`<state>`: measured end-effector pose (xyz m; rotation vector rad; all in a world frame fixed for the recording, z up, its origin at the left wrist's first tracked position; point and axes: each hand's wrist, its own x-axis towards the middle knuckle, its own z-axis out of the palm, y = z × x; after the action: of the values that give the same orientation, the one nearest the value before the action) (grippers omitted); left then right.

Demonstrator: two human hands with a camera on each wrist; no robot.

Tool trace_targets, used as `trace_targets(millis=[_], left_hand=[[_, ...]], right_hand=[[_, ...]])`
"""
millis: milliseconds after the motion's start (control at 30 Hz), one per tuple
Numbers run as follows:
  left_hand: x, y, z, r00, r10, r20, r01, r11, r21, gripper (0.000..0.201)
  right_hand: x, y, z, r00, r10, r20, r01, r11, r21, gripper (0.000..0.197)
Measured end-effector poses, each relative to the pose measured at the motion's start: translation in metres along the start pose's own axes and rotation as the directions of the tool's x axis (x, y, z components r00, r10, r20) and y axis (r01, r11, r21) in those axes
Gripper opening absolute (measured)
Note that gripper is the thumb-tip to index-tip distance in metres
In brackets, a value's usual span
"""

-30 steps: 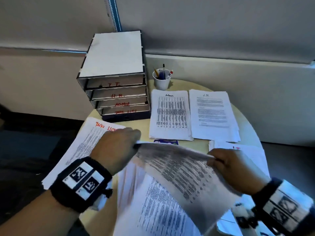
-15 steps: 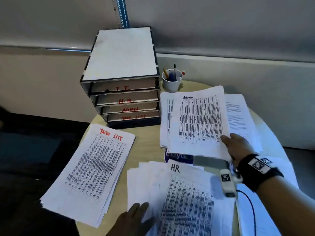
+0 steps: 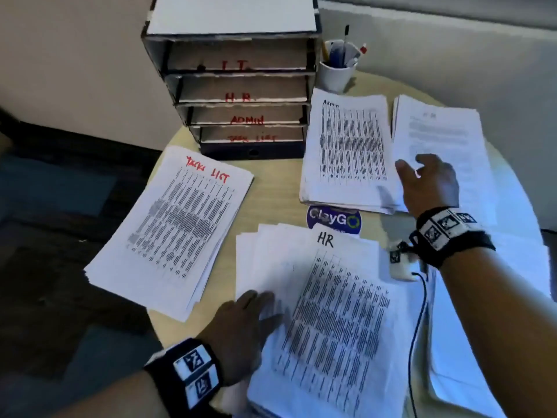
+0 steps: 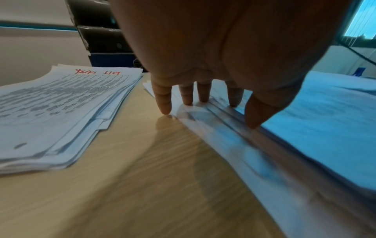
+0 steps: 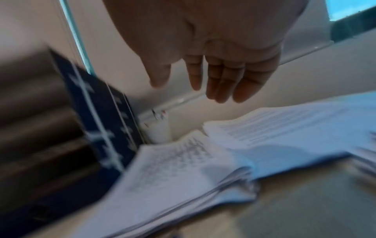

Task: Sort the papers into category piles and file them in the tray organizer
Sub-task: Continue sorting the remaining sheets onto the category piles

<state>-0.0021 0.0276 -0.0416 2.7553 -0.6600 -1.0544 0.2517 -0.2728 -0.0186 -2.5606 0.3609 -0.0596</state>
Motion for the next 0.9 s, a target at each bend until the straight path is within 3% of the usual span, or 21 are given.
trace_targets(millis=[100,200,300,333,400,467,667,800,833,900], left_hand=[[0.007,0.008,-0.002,0.999,-0.036,-0.015,0.037,0.998,0.05,0.058],[0.019,0.012,-0.008,0.989,-0.144,-0.029,0.144,0.989,-0.031,0.051],[0.046,0.018,-0.016,0.968,-0.222,-0.114,0.199,0.963,-0.183,0.055],[0.057,0.023,-0.019,0.962,-0.248,-0.115,0.217,0.948,-0.232,0.057],[0.077,0.03,-0.025,0.928,-0.352,-0.122,0.29,0.888,-0.356,0.053],[0.09,0.041,-0.029,0.876,-0.454,-0.161,0.337,0.817,-0.469,0.044],[0.09,0.052,-0.022,0.796,-0.537,-0.28,0.233,0.698,-0.677,0.035],[0.082,0.051,-0.024,0.846,-0.454,-0.279,0.031,0.565,-0.824,0.029],[0.076,0.052,-0.027,0.863,-0.41,-0.296,-0.027,0.547,-0.837,0.027],[0.058,0.056,-0.033,0.892,-0.32,-0.319,-0.145,0.467,-0.872,0.024]], right_hand=[[-0.091,0.027,-0.011,0.995,-0.067,0.08,0.07,0.997,-0.036,0.035],[-0.196,0.06,-0.013,0.918,-0.137,0.372,0.192,0.975,-0.114,0.029],[-0.266,0.078,-0.005,0.835,-0.17,0.523,0.292,0.943,-0.16,0.04],[-0.278,0.079,-0.003,0.804,-0.128,0.58,0.297,0.933,-0.206,0.046],[-0.287,0.082,0.003,0.714,-0.068,0.697,0.345,0.9,-0.265,0.061],[-0.287,0.088,0.002,0.675,-0.089,0.732,0.398,0.879,-0.261,0.072],[-0.288,0.095,-0.005,0.645,-0.121,0.755,0.435,0.87,-0.233,0.078],[-0.285,0.1,-0.007,0.622,-0.16,0.766,0.456,0.87,-0.189,0.074],[-0.283,0.102,-0.006,0.648,-0.179,0.74,0.424,0.892,-0.155,0.07],[-0.277,0.108,-0.009,0.819,-0.16,0.551,0.198,0.98,-0.01,0.065]])
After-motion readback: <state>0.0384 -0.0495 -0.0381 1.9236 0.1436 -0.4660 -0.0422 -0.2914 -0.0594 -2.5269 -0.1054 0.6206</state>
